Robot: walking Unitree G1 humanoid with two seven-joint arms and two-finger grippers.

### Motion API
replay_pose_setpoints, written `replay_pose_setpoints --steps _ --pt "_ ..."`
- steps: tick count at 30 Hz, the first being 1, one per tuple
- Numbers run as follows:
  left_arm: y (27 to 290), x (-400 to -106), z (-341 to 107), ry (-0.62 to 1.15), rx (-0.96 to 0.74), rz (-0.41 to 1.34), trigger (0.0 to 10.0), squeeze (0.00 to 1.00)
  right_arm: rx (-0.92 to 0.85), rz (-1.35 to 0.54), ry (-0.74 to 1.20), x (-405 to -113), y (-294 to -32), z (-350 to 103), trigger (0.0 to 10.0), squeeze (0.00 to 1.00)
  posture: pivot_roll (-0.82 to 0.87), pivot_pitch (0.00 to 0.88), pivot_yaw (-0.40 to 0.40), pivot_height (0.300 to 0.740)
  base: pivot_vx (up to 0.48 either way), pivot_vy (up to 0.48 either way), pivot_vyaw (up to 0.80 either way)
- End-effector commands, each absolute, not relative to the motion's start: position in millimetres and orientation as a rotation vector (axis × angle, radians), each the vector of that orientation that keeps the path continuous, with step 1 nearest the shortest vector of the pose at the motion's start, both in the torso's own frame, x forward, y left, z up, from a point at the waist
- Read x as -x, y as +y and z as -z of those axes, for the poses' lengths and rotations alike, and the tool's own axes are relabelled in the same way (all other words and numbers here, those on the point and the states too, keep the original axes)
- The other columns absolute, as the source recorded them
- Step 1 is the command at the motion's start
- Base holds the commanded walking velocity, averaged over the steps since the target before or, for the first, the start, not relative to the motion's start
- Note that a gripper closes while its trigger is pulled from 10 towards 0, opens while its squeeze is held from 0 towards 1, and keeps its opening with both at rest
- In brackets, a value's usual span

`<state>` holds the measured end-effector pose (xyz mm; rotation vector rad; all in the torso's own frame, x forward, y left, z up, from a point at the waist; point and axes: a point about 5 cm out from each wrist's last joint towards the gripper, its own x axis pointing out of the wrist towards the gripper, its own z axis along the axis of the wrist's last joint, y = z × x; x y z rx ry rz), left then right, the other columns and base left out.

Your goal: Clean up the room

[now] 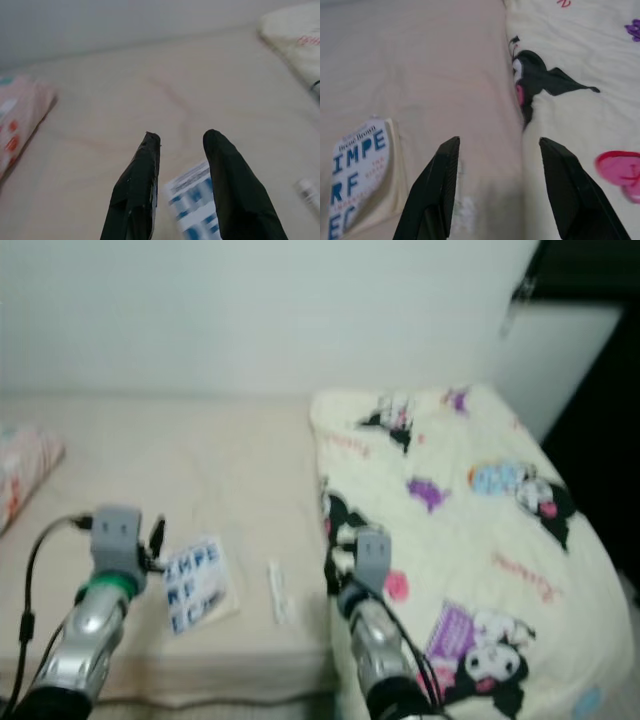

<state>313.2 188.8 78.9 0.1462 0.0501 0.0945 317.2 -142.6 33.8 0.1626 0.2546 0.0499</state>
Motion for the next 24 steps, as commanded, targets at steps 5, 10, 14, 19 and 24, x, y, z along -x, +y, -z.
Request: replay_pose_setpoints --steps 5,10,14,19,24 --pt "201 -310 -72 0.106 -0.142 -0.126 10.0 0.00 -0.182 -0.041 0.277 -312 -139 -27 10.0 0.00 0.07 0.000 0.090 0.740 0.000 -0.472 0.00" --pt "201 -309 -67 0.141 -0.131 -0.121 10.0 0.00 -0.194 -0.040 0.285 -311 -138 -26 10.0 0.00 0.07 0.000 0.091 0.740 0.000 -0.378 0.00" --pt "200 -309 -63 0.173 -0.175 -0.106 10.0 0.00 -0.197 -0.042 0.287 -312 -137 -26 10.0 0.00 0.07 0.000 0.092 0.740 0.000 0.000 0.00" --pt "198 -309 -61 0.185 -0.184 -0.088 10.0 0.00 -0.200 -0.043 0.287 -313 -137 -27 10.0 0.00 0.07 0.000 0.089 0.740 0.000 0.000 0.00" --pt "183 -309 -53 0.214 -0.190 0.000 10.0 0.00 -0.183 -0.002 0.291 -311 -142 -24 10.0 0.00 0.07 0.000 0.080 0.740 0.000 0.000 0.00"
